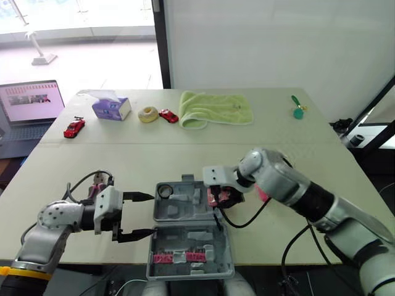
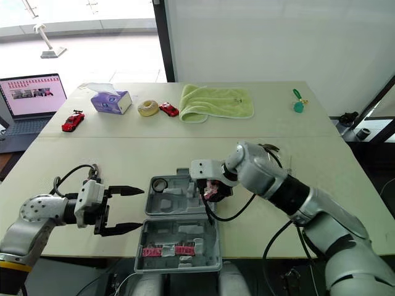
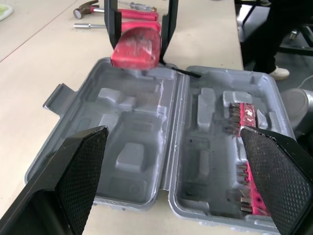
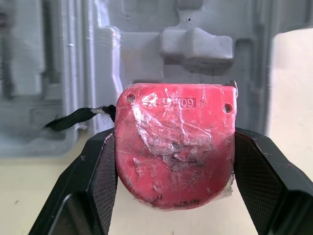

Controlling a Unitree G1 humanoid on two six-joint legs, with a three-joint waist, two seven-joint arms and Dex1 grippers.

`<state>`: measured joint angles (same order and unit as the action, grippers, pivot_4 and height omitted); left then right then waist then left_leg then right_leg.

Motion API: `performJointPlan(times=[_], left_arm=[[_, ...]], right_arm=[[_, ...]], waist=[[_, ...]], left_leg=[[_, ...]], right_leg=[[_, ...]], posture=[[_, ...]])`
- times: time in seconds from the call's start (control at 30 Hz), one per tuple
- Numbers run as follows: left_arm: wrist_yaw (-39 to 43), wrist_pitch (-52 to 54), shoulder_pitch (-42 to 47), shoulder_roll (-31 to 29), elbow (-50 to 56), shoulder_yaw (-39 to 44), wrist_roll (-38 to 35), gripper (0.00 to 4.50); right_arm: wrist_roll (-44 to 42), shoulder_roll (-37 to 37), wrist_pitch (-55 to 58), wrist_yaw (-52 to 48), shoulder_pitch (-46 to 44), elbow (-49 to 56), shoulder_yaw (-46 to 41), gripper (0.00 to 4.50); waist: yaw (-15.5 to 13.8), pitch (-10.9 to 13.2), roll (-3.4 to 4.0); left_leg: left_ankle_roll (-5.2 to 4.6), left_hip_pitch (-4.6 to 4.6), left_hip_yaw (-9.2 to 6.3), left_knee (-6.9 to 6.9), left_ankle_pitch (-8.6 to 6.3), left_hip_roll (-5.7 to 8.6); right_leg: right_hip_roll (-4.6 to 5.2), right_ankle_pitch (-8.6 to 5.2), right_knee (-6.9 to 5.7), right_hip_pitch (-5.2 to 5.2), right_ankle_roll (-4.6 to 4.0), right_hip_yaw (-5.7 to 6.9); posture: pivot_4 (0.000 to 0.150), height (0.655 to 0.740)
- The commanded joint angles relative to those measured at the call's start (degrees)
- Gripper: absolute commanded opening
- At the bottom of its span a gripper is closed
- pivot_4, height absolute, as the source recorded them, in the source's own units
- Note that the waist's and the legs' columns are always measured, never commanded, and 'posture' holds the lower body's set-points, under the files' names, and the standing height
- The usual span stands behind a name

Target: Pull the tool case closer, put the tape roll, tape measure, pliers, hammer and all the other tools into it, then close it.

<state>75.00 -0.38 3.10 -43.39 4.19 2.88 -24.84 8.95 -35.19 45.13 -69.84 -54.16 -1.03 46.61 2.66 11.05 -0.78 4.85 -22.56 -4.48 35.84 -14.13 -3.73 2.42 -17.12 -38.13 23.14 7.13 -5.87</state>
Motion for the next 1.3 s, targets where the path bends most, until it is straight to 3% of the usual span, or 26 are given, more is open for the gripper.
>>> performJointPlan(times=[0.03,0.23,0.73,0.77,0.83,1.27,1.3], left_arm=[[-0.6,0.3,-0.3,0.0,2.5,0.2,-0.4,4.50],[-1.0,0.7,-1.6,-0.1,3.7,0.8,-0.9,4.50],[-1.4,1.3,-2.0,-0.1,4.5,0.3,-0.8,4.50],[-1.4,1.3,-1.9,-0.1,4.7,0.3,-0.8,4.50],[-1.5,1.6,-1.9,0.0,4.9,0.1,-0.9,4.50],[-1.3,2.2,-2.3,0.1,5.6,-0.1,-0.9,4.50],[-1.4,2.2,-2.4,0.2,5.7,-0.2,-0.9,4.50]], right_arm=[[2.7,2.6,-1.6,1.5,-2.7,-4.0,-0.5,2.85],[4.9,6.9,-2.5,3.4,-3.7,-9.5,-1.4,2.85],[6.4,9.0,-4.2,4.0,-2.1,-10.4,-2.0,2.85],[6.5,9.1,-4.2,4.2,-2.0,-10.3,-2.2,3.87],[6.2,9.3,-3.7,4.2,-1.8,-9.6,-2.8,4.43],[2.0,4.5,6.2,2.4,1.2,5.3,-11.1,4.43],[0.4,4.4,6.7,3.2,2.8,6.5,-13.7,4.20]], waist=[[0.0,0.0,0.00],[0.1,0.0,0.00],[0.1,0.0,0.00],[0.1,0.0,0.01],[0.1,0.0,0.00],[-0.1,0.0,0.01],[-0.1,0.0,0.00]], left_leg=[[0.00,0.00,0.00,0.00,0.00,0.00],[0.00,0.00,0.00,-0.01,0.00,0.00],[0.00,-0.01,-0.01,-0.02,0.00,0.00],[0.00,-0.01,-0.01,-0.02,0.00,0.00],[0.00,-0.01,-0.01,-0.02,0.00,0.00],[0.00,-0.03,-0.01,-0.03,0.00,0.00],[0.00,-0.03,-0.02,-0.02,0.00,0.00]], right_leg=[[0.00,0.00,0.00,0.00,0.00,0.00],[-0.01,0.00,-0.02,0.02,0.00,0.00],[-0.01,0.00,-0.02,0.03,0.00,0.00],[-0.01,0.00,-0.02,0.03,0.00,0.00],[-0.01,0.00,-0.02,0.03,0.00,0.00],[0.00,0.00,0.00,0.03,0.00,0.00],[0.00,0.00,0.00,0.03,0.00,0.00]], posture=[[0.150,0.7400],[0.150,0.7400],[0.150,0.7400],[0.150,0.7400],[0.150,0.7400],[0.150,0.7400],[0.150,0.7400]])
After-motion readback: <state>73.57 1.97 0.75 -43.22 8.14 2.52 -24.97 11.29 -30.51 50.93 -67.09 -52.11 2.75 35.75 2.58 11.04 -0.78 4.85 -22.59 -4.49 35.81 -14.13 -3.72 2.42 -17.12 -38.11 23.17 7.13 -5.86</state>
